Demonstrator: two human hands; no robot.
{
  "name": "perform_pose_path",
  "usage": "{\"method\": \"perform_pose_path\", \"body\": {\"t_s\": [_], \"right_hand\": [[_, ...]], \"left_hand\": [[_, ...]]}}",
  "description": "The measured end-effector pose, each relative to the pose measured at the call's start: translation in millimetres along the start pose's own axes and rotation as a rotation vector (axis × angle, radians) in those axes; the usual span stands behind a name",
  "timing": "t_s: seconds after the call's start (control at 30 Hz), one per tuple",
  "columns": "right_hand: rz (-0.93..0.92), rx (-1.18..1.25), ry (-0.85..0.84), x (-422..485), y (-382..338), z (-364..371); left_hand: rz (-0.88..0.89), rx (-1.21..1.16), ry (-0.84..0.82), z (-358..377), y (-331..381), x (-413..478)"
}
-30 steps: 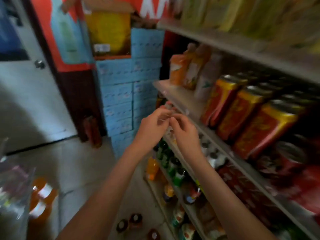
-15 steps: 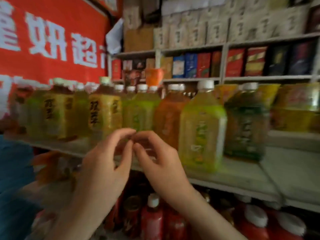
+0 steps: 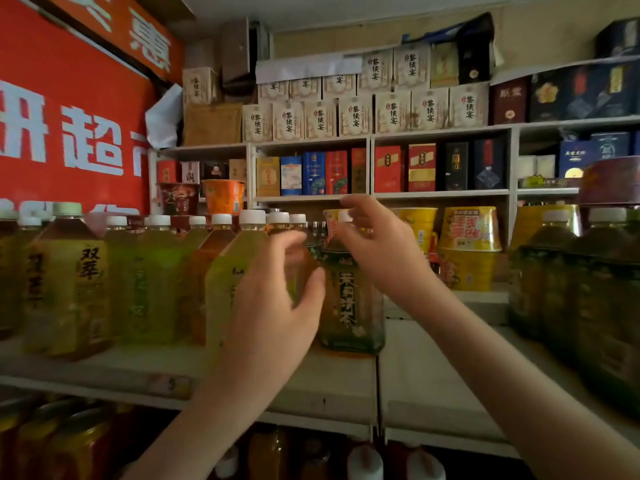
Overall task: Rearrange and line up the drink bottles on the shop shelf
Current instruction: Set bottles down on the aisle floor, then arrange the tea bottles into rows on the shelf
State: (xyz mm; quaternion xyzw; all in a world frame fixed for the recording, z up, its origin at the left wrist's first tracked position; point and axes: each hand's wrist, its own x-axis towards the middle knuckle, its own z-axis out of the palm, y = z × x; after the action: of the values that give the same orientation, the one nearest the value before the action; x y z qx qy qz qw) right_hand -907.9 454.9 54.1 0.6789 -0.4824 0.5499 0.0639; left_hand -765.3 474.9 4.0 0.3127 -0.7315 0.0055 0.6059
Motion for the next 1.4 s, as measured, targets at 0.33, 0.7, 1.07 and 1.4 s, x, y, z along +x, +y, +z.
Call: {"method": "perform_pose_path", "body": {"t_s": [0.33,0.7,1.07,1.4], "right_hand": [[0.300,-0.050,-0.075,59.2,53.3,29.9],[0.230,0.075,0.030,16.8,55.1,-40.0],[0.289,0.008,0.004,-2.1,58.7,-109.0],[0.406,-0.201,-0.150,1.4,42.9,-151.4]], "left_hand": [[-0.318,-0.154,-0.210,57.5,-15.9,33.1],[-0.409,-0.515,-0.545,94.2,-12.8,50.7],[-0.240,-0.559,-0.854,120.6,35.8,59.6],[-0.258,-0.588,-0.836,135.0,60.9,49.9]]}}
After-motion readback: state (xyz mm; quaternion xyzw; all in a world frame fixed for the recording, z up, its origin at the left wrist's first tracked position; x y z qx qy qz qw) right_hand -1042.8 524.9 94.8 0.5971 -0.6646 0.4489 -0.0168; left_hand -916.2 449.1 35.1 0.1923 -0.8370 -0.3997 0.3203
